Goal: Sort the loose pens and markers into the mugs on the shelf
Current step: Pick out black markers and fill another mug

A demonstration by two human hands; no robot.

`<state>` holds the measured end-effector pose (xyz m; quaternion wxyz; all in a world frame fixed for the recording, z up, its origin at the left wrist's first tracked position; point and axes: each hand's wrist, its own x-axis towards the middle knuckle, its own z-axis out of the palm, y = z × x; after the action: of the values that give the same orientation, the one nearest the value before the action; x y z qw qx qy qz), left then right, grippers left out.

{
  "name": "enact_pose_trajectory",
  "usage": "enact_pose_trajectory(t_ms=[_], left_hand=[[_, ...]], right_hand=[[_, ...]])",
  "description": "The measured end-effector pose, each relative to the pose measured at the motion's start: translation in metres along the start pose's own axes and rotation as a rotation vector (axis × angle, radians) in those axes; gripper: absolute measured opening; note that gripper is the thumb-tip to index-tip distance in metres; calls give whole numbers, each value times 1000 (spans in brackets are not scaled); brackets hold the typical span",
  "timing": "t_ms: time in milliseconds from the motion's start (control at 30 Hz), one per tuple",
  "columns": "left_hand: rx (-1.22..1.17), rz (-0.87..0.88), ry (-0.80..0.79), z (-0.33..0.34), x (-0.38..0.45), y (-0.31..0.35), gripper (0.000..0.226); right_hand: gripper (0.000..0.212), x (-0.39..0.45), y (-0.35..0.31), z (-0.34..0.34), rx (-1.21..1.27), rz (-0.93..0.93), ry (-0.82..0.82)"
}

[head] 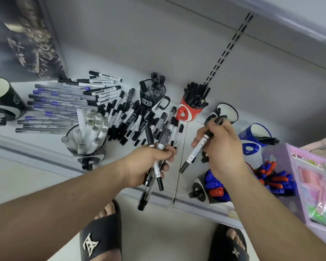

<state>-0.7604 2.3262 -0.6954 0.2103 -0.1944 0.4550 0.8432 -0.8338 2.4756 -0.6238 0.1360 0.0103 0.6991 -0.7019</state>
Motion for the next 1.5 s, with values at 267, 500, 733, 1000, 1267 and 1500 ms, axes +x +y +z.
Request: enact_pose_trajectory(t_ms=[267, 500, 733, 1000, 1267, 1500], left_hand=[[1298, 353, 233, -3, 10, -3, 19], [199, 96, -47, -16, 3, -2, 38], [-352, 127, -278, -29, -1, 5, 52], [-203, 241, -179, -19, -2, 8, 72], [205, 366, -28, -3, 3, 6, 75], [306, 286, -129, -13, 0, 5, 26]], right_hand=[[37, -21, 37, 56, -924, -93, -190], [13, 0, 26, 22, -69, 124, 192], [15, -17, 14, 11, 128, 275, -60], [22, -29, 20, 16, -210, 102, -141], [21, -17, 23, 31, -837, -19, -231], [16, 5, 18, 25, -598, 6, -270]])
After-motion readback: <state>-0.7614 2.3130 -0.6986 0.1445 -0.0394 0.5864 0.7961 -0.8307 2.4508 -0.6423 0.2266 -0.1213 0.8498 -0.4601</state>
